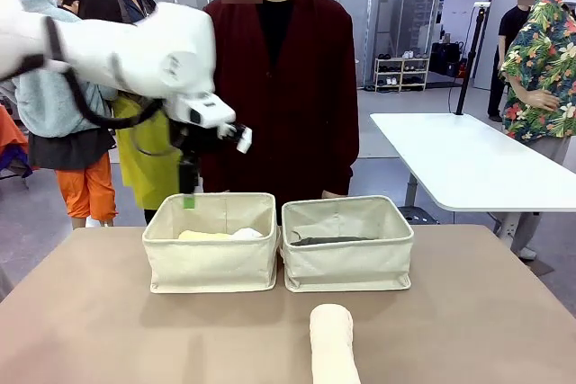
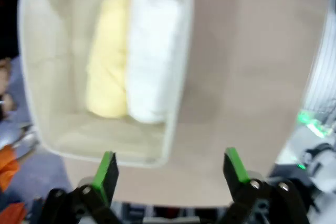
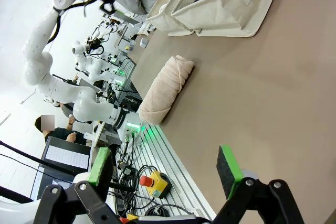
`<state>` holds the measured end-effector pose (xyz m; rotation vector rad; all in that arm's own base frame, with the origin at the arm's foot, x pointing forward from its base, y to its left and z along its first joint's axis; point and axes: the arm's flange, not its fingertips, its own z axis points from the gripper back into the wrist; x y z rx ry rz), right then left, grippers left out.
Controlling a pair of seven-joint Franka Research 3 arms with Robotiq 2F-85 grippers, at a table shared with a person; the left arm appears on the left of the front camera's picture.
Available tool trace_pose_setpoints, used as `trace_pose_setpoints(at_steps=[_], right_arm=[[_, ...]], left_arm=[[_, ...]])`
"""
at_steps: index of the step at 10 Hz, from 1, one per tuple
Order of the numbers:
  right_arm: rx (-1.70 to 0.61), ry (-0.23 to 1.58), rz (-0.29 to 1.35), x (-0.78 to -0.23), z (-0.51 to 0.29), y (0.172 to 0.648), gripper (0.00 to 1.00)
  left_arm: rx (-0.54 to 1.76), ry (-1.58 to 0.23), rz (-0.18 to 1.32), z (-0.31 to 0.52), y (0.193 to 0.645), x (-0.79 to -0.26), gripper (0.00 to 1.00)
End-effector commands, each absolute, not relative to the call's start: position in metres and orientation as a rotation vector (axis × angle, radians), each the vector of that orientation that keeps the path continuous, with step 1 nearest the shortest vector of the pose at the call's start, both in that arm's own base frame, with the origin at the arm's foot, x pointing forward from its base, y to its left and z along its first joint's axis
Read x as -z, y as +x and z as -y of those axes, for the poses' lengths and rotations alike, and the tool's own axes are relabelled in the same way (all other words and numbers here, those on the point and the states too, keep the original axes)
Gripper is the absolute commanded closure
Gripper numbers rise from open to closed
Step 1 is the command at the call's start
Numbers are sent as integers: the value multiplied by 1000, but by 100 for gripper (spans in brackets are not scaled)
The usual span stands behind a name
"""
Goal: Divide the towels into two baskets.
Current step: Pick up one hotel-folded towel from the bottom of the table and place it in the Fabric basket indicated by the person.
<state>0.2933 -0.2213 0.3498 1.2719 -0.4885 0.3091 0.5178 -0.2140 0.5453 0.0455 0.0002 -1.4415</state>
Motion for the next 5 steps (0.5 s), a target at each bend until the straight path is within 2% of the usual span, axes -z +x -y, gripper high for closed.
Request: trace_pose_setpoints(at_steps=[1, 3, 5], right_arm=[[-328, 1269, 495, -352, 220, 289, 0], [-328, 1269, 495, -352, 220, 289, 0], [-328, 1269, 495, -352, 220, 289, 0]], left_arm=[[1357, -260, 40, 146, 464, -560, 0], [1271, -482, 131, 94, 441, -557, 0], [1069, -663, 292, 23, 413, -550, 0]])
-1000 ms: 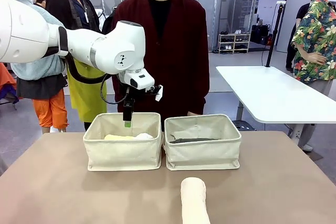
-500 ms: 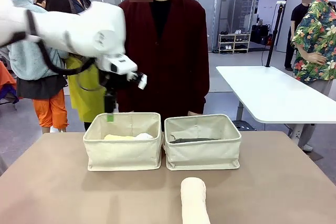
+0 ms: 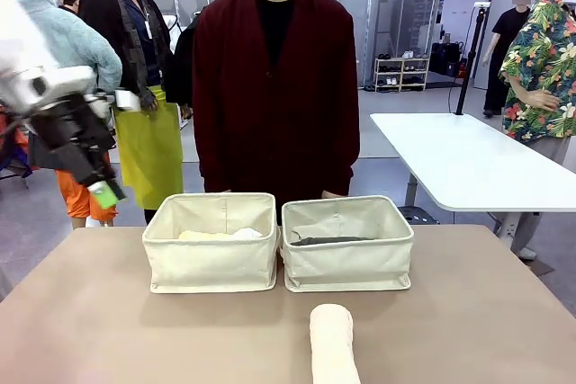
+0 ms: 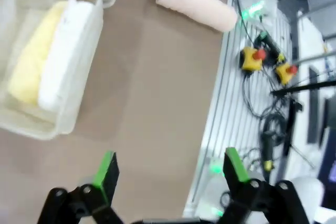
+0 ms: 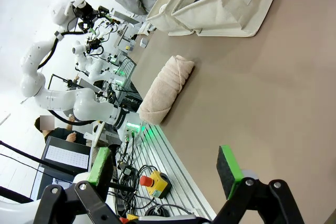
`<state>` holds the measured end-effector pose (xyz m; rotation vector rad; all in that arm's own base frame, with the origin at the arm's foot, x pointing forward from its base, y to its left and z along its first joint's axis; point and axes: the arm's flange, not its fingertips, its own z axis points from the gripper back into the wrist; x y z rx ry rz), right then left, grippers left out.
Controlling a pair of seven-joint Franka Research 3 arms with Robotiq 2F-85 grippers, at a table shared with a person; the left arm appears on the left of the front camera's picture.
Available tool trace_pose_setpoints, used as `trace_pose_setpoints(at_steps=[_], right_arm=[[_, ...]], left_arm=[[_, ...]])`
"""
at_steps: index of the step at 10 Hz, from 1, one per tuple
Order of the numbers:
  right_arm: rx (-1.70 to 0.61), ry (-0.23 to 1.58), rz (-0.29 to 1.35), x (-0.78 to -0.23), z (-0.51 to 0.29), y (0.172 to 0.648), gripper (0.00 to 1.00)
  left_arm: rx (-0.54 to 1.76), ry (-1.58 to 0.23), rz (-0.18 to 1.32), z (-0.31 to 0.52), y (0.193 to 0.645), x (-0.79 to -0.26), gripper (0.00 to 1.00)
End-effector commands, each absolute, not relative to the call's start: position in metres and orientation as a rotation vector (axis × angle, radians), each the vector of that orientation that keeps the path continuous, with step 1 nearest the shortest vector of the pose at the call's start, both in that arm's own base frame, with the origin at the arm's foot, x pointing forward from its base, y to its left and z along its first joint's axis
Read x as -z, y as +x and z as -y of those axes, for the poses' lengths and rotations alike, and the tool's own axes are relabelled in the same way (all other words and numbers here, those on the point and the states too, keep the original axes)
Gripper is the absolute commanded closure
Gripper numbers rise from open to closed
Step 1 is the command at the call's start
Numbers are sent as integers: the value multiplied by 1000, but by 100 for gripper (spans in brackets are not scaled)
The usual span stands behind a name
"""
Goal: Divide the towels into two baskets.
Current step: Pick up one hotel-folded towel from the bottom of the table and place it in the Fabric basket indicated by the person.
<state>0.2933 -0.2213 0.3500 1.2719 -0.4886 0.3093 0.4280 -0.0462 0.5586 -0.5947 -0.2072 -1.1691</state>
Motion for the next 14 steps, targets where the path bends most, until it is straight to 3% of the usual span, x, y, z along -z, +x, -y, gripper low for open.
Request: trace_pose_setpoints(at_steps=[1, 3, 7, 9, 14], right_arm=[[-328, 1269, 495, -352, 220, 289, 0], [-328, 1269, 495, -352, 220, 289, 0], [-328, 1269, 495, -352, 220, 289, 0], [-328, 1269, 495, -352, 220, 289, 0], [-328, 1269, 495, -352, 220, 289, 0]], left_arm=[[936, -709, 358, -15, 394, -545, 0], [613, -883, 482, -104, 348, -528, 0], [315, -1278, 611, -222, 317, -440, 0], [266, -1284, 595, -245, 309, -408, 0], [239, -1263, 579, -238, 297, -408, 0]])
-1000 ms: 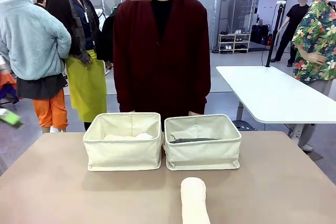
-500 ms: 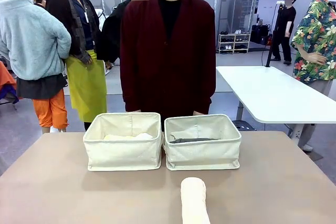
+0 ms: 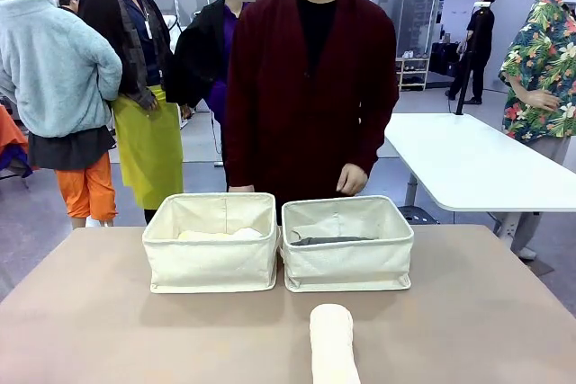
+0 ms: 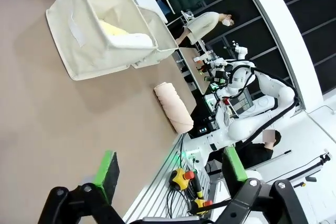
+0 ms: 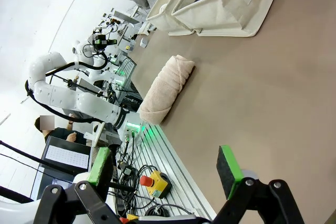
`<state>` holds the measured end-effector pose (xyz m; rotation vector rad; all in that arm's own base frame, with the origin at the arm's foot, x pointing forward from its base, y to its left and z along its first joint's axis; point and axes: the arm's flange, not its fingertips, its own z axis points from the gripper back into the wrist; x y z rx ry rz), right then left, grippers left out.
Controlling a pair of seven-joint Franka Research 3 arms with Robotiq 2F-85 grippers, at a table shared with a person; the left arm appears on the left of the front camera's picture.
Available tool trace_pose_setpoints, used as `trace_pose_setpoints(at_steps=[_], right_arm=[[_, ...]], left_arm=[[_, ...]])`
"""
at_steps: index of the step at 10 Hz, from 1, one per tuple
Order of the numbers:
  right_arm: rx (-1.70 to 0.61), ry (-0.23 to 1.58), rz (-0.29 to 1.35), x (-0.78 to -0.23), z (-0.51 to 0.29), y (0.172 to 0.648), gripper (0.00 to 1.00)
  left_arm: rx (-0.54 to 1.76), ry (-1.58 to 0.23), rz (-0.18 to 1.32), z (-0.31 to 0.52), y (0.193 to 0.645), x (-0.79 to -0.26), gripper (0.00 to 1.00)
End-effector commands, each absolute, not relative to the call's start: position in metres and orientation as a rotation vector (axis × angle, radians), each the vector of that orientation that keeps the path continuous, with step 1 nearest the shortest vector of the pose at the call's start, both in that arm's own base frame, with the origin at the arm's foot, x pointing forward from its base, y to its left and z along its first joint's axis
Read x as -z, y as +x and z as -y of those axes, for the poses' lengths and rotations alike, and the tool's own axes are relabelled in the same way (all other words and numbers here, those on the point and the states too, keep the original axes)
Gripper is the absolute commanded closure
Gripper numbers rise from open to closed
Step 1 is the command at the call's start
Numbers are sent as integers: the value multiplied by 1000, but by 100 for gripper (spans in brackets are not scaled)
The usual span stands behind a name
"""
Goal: Divide the towels into two baskets.
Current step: Pick up one hotel-folded towel from the bottom of the table and place it in the Fabric basket indicated by the person.
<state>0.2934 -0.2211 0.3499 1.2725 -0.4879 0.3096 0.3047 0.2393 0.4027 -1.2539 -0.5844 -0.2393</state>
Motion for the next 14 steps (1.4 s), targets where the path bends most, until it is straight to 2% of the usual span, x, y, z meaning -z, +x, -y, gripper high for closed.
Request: trace_pose_setpoints(at_steps=[1, 8, 11, 14], right_arm=[[-328, 1269, 495, -352, 220, 289, 0], [-310, 1272, 488, -350, 221, 293, 0], [-261, 1096, 370, -363, 116, 303, 0], [-234, 1005, 284, -363, 27, 297, 0]], left_arm=[[239, -1263, 579, -238, 297, -408, 0], [239, -1263, 579, -238, 297, -408, 0], [239, -1263, 579, -238, 297, -408, 0], [239, -1263, 579, -238, 297, -408, 0]])
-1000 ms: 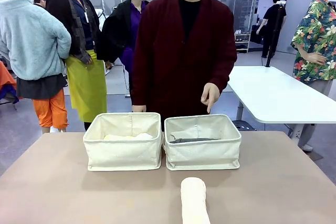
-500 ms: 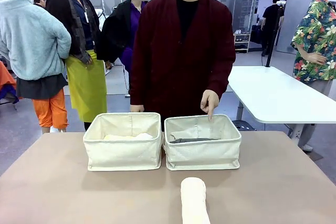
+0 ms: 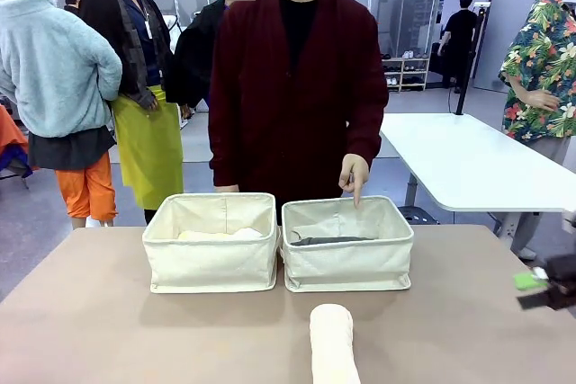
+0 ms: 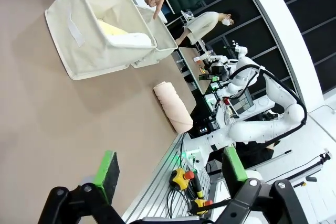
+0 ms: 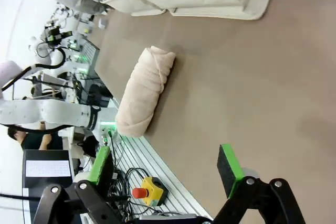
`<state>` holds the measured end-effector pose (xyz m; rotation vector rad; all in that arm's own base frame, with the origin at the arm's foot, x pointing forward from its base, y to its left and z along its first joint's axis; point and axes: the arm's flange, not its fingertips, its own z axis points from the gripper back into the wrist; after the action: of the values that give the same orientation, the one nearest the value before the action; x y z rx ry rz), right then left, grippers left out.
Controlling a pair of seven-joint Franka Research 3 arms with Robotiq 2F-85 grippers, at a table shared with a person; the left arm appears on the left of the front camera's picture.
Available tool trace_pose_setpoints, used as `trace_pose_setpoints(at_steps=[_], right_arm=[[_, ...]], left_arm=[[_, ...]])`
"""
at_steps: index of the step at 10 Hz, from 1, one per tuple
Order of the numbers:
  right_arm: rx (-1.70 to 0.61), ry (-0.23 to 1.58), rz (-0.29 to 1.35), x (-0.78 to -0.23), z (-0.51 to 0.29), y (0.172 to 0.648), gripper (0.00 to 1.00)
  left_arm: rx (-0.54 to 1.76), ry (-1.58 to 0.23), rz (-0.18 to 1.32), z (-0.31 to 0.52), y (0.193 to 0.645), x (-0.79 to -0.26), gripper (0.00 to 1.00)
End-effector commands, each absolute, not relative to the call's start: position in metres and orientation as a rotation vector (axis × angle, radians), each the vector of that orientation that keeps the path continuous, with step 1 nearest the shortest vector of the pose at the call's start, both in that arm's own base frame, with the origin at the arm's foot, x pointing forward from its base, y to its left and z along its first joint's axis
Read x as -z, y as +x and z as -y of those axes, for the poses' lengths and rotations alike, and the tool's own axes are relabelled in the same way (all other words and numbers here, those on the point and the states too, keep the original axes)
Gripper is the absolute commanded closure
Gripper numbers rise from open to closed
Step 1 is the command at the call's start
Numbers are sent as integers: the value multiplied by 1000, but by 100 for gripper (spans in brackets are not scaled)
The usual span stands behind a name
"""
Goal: Divide the towels into two baskets.
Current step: Pick up one hotel-folded towel from the bottom of the table and place it in the Fabric basket indicated by the person.
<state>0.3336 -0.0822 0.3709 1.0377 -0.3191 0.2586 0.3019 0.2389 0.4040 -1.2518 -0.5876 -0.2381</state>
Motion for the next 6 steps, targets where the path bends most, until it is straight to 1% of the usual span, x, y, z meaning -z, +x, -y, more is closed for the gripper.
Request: trace_pose_setpoints(at_steps=[1, 3, 4, 5, 6], right_arm=[[-243, 966, 234, -357, -3, 299, 0], [-257, 912, 167, -342, -52, 303, 0], [-247, 922, 160, -335, -70, 300, 0], [-235, 894, 145, -324, -92, 295, 0], [-220, 830, 176, -314, -111, 291, 0]], left_arm=[[239, -1263, 579, -238, 297, -408, 0], [239, -1263, 579, -238, 297, -408, 0], [239, -1263, 579, -238, 297, -408, 0], [239, -1263, 579, -238, 297, -408, 0], [239, -1263, 579, -238, 297, -408, 0]])
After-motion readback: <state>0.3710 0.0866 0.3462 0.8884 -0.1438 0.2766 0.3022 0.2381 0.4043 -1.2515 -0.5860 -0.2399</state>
